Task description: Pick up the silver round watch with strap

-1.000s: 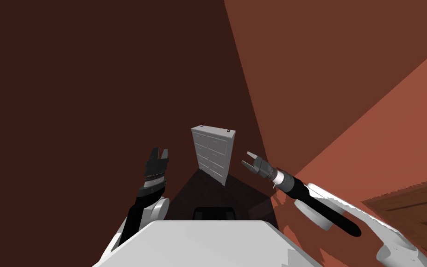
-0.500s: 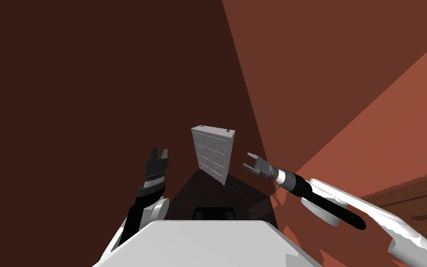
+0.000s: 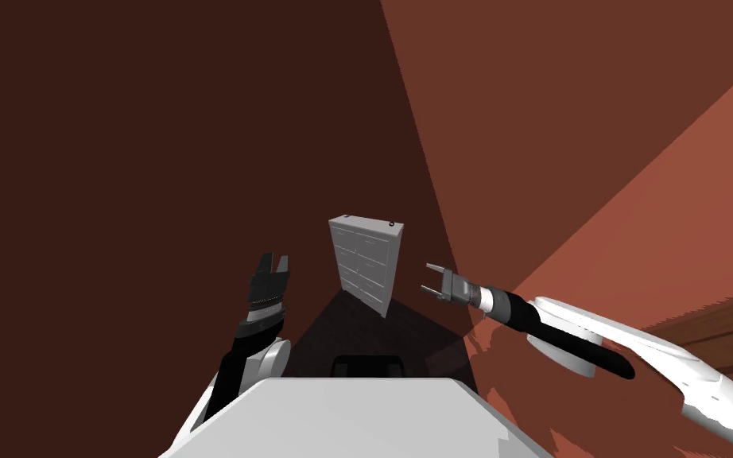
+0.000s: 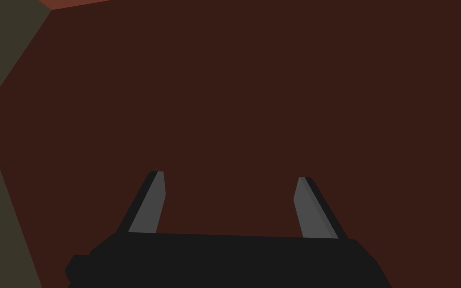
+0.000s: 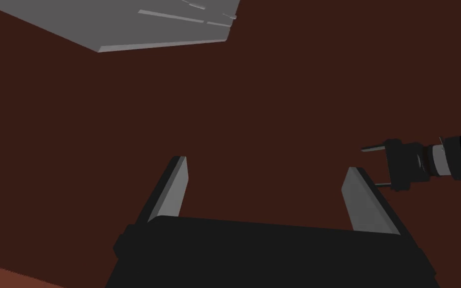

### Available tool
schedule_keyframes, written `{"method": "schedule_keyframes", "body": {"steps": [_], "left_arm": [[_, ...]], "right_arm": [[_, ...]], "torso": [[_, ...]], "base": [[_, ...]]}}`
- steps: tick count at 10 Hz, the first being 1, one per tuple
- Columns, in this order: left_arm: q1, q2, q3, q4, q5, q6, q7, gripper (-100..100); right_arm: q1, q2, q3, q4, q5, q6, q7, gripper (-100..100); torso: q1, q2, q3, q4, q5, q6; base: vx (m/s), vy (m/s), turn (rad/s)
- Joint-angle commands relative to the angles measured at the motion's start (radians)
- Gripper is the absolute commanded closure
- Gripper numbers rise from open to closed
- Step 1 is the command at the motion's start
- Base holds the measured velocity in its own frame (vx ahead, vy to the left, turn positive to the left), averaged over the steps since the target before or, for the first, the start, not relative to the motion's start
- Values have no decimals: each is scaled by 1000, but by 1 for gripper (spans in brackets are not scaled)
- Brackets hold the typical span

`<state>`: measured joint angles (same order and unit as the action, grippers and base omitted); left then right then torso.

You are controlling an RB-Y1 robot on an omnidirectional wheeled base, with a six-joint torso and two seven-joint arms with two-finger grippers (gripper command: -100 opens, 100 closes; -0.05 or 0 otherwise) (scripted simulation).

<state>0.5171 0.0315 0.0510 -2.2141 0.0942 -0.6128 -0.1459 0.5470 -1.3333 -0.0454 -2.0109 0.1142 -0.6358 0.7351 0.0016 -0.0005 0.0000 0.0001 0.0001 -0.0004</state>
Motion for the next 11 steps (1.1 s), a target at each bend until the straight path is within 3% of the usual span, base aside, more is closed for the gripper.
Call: {"method": "schedule_keyframes", "body": {"steps": [1,3,4,6,7,9,10,11], "left_arm": [[0,0,0,0,0,0,0,0],[0,0,0,0,0,0,0,0],[0,0,0,0,0,0,0,0],[0,0,0,0,0,0,0,0],[0,0,0,0,0,0,0,0],[0,0,0,0,0,0,0,0],[0,0,0,0,0,0,0,0],[0,0,0,0,0,0,0,0]], "right_arm": [[4,-50,-3,43,9,-23,41,-100],[4,-108,-3,43,9,-23,41,-100],[8,-140,-5,87,17,-46,82,-100],[8,-198,-5,87,17,-46,82,-100],[13,-230,-6,131,26,-68,121,-100],[13,-286,-6,131,26,-68,121,-100],[17,-318,-8,177,34,-91,158,-100],[17,-345,-8,177,34,-91,158,-100]], "torso": [[0,0,0,0,0,0],[0,-1,0,0,0,0],[0,0,0,0,0,0],[1,-1,-1,0,0,0],[0,-1,-1,0,0,0],[1,-2,-1,0,0,0],[1,-1,-1,0,0,0],[1,-3,-1,-1,0,0]], "base": [[5,9,17],[4,4,4],[14,12,26],[13,9,6],[20,15,35],[20,13,7],[38,19,42],[40,20,24]]}}
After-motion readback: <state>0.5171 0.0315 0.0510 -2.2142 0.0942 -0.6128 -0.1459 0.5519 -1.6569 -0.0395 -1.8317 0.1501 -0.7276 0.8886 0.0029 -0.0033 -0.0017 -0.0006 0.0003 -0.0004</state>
